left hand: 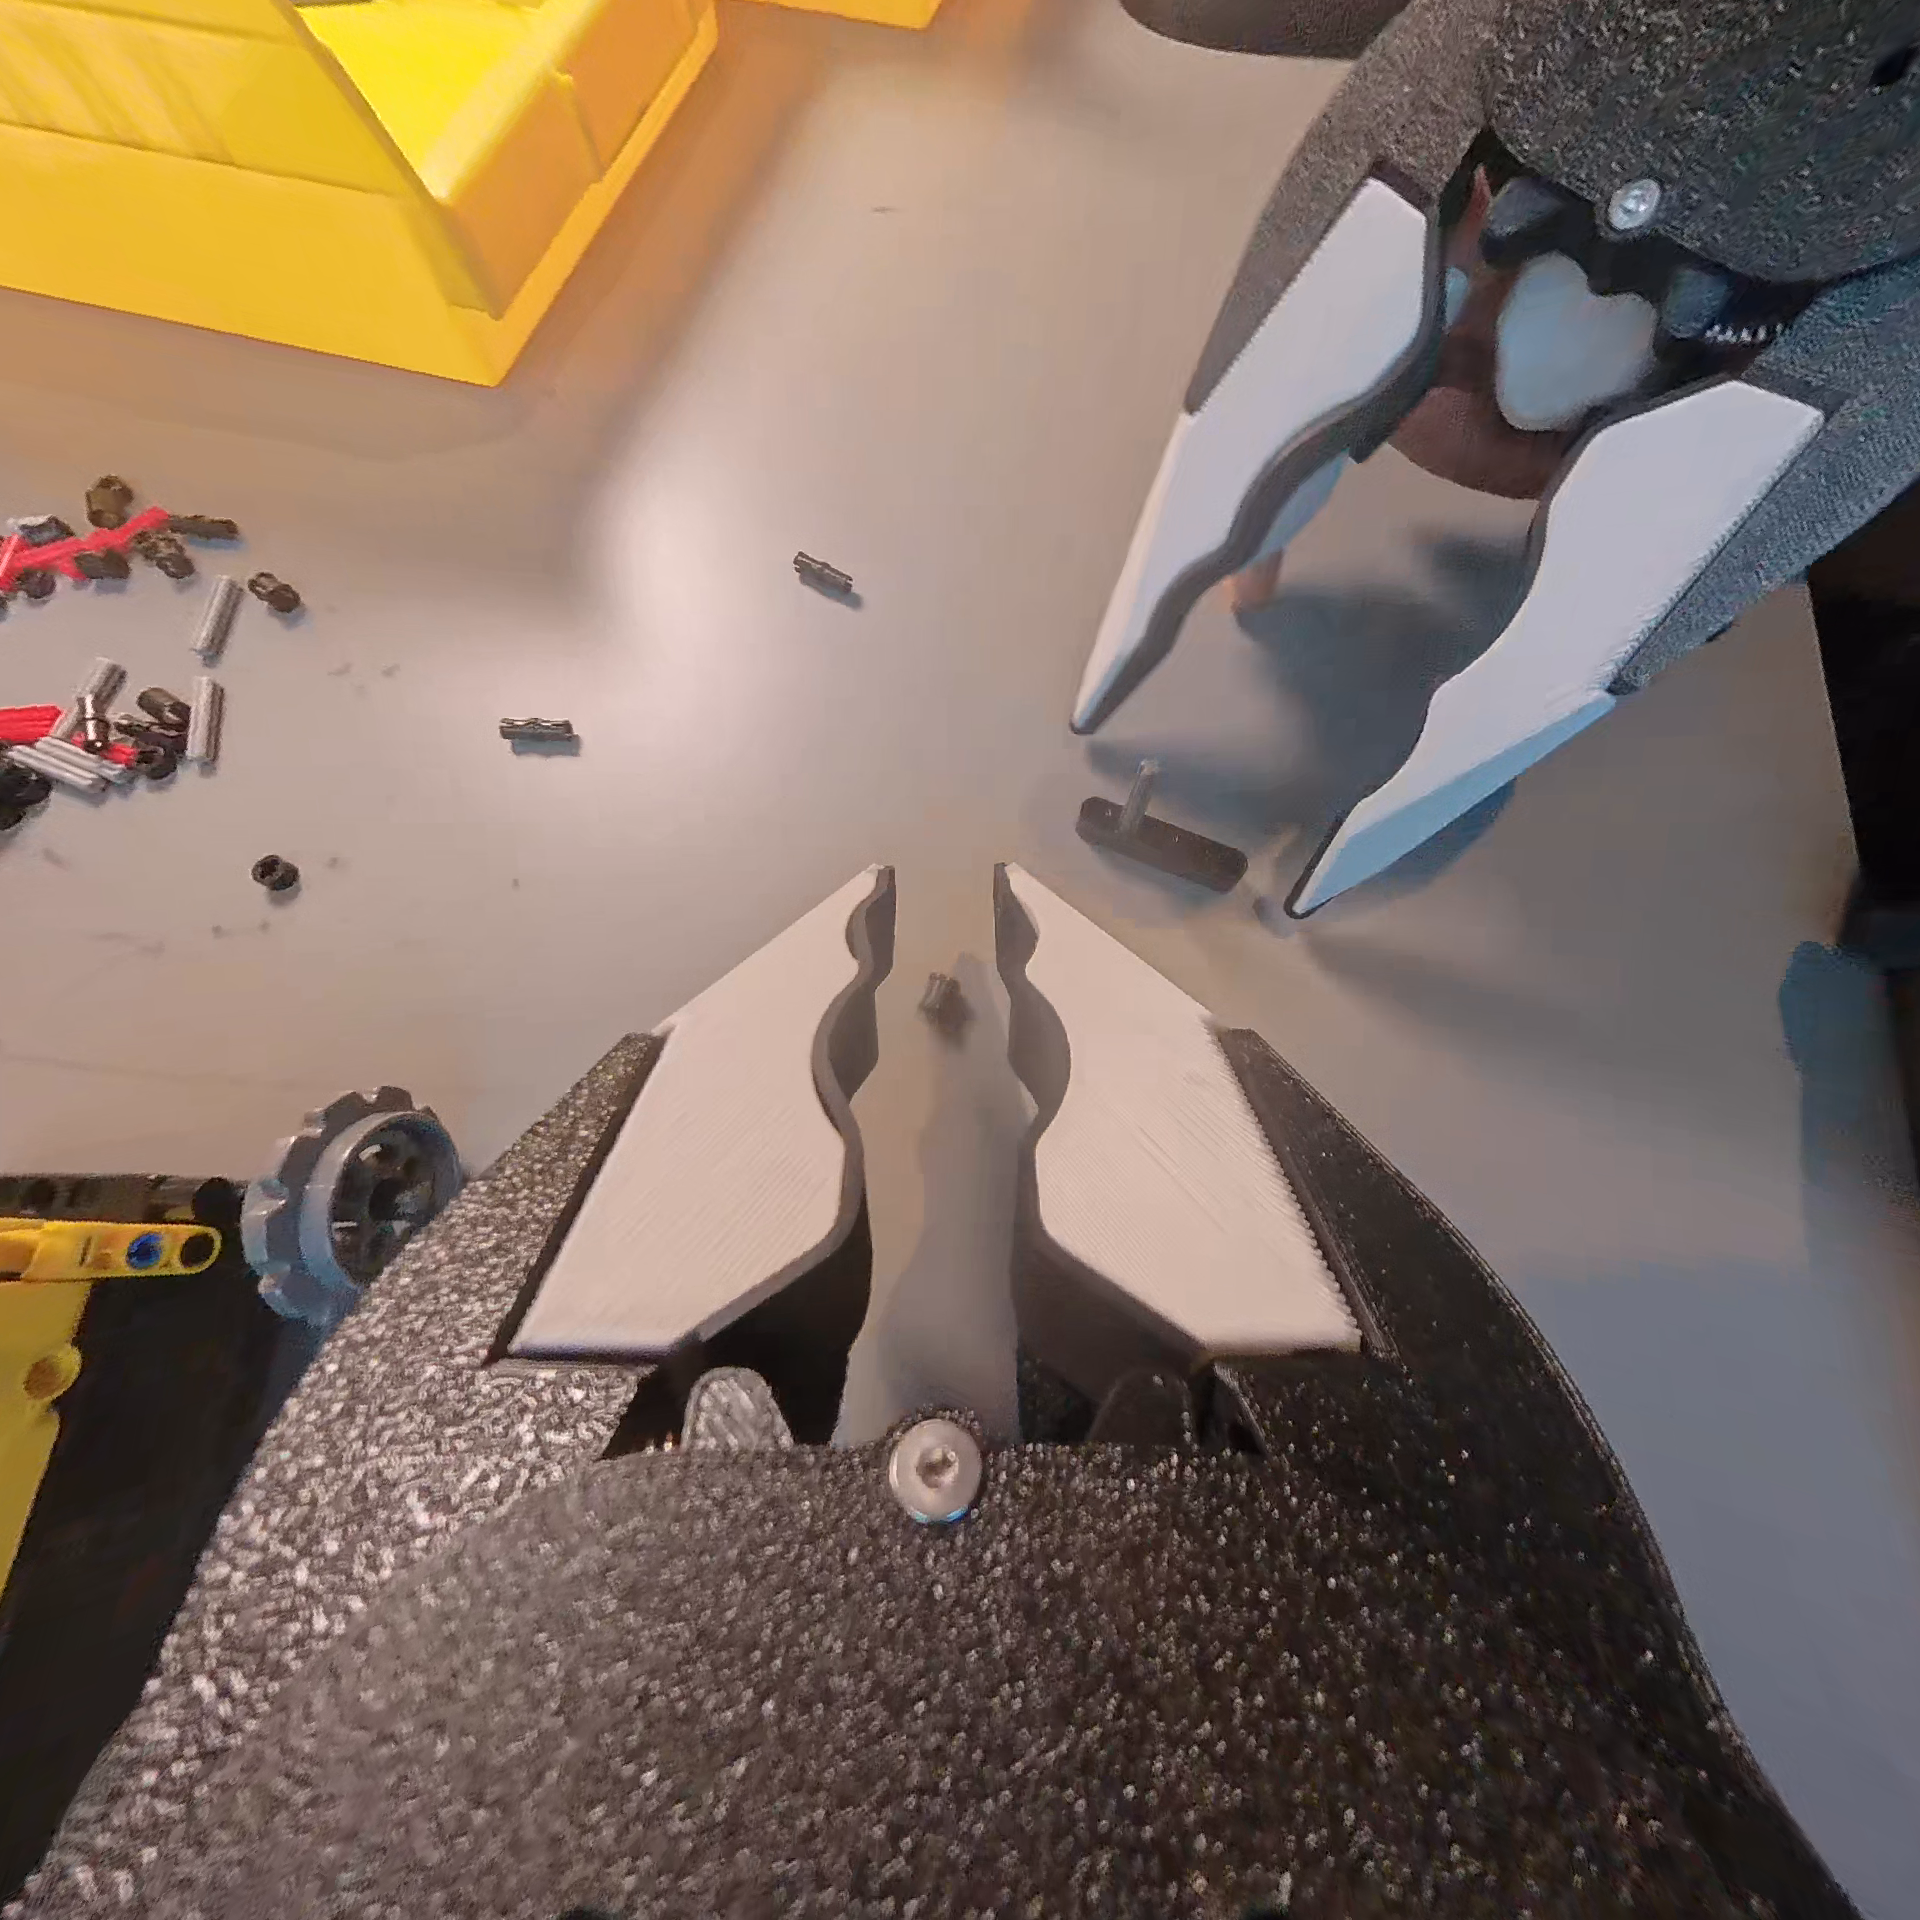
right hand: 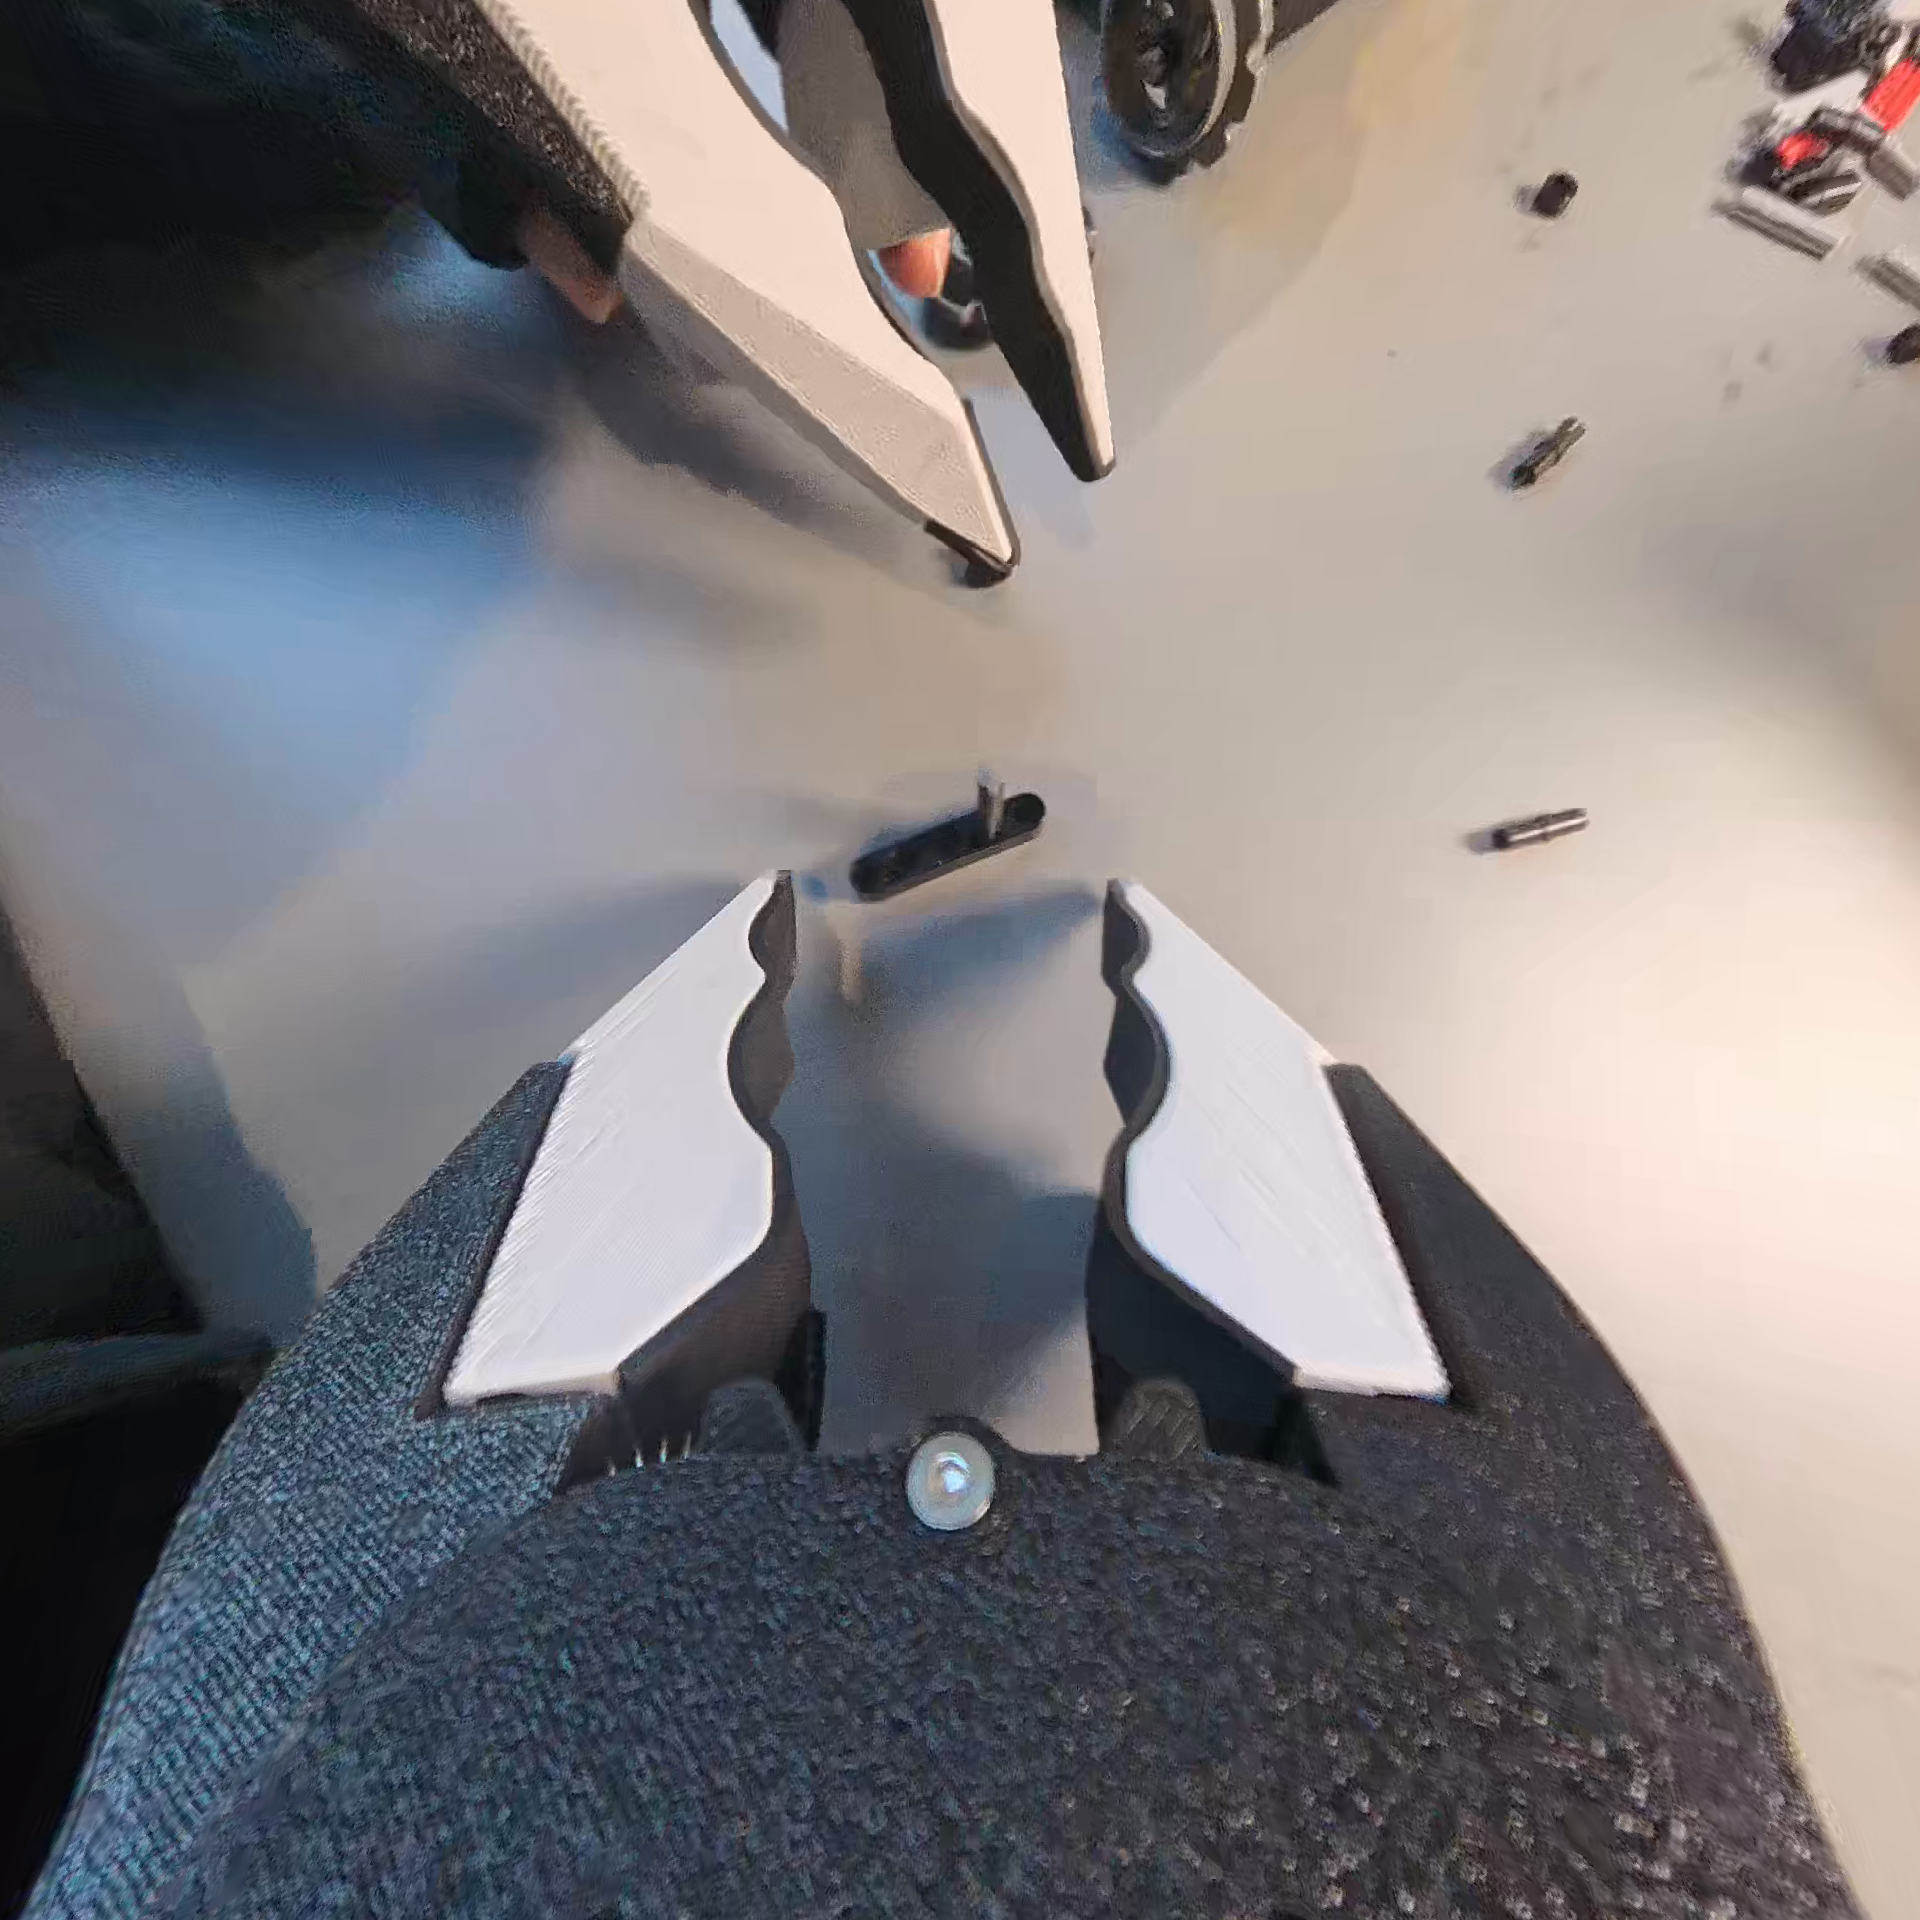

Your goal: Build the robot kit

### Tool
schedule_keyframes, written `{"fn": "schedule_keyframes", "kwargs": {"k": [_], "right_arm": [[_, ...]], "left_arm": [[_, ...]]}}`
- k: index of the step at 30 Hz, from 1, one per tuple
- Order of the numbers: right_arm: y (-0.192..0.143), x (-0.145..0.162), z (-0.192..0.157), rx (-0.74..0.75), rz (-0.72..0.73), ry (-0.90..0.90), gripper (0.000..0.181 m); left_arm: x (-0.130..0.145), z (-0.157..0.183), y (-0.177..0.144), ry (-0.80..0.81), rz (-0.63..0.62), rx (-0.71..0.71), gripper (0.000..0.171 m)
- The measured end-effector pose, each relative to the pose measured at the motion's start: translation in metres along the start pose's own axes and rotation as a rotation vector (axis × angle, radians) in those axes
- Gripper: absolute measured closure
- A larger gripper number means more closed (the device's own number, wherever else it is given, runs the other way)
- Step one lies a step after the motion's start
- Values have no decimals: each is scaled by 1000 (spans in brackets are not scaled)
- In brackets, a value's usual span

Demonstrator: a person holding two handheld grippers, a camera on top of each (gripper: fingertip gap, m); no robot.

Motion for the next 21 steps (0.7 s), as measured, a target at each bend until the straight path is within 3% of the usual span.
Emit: {"fn": "schedule_keyframes", "kwargs": {"k": [5,8,15,18,21], "right_arm": [[5,-5,-2,63,13,13,147],[8,-6,-1,-17,-32,-75,164],[16,-12,15,-528,-91,-404,170],[18,-15,25,-735,-154,-387,170],[22,-18,32,-846,-240,-322,170]], "left_arm": [[2,0,-3,10,-5,-7,156],[4,2,-4,10,-16,11,156],[12,18,-6,43,-58,151,154],[12,21,-5,52,-49,180,153],[9,30,-3,101,-31,213,150]]}}
Point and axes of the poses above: each gripper's, where its closed fingertips meet, y out along the fingers, x out of its underside, z = x × y across the jaws, the point moved 5 cm from there along -y, back along the fingers, and after that the axes turned 9 degrees about z, right-handed, at the moved point
